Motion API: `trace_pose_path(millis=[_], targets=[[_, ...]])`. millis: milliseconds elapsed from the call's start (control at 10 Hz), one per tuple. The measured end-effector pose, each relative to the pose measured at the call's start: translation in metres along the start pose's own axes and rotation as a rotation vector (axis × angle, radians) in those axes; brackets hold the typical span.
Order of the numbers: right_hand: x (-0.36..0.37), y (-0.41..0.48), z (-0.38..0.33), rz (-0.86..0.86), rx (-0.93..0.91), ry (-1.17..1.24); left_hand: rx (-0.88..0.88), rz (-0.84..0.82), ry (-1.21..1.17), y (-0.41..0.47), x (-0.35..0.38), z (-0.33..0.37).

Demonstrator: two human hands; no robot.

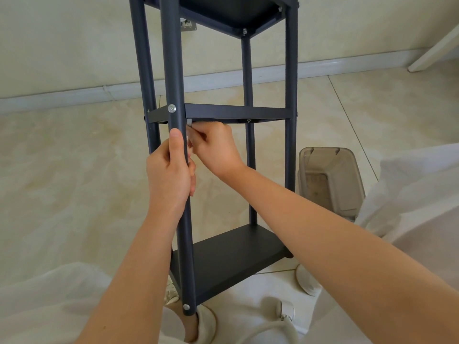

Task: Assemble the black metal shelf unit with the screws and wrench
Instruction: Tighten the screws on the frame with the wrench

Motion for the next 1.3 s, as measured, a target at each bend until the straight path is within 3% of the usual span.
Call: trace_pose_path(millis=[400,1300], targets=[[-0.025,-0.007,-0.012,-0.235,0.267,-0.02,-0.012,0.001,-0.013,-0.002,-0.001,0.0],[-0.026,0.003,-0.019,-0.201,0.166,-0.142,-0.031,-0.012,-0.027,-0.003,0.0,0.001]])
Point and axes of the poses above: each hand's wrist, its own y-axis towards the middle knuckle, its own x-axis out of the palm, z = x × y, the point moved 2 cm from there along y, towards the middle knuckle, and after that the axes turned 1 degree about y, right-handed, at the moved point
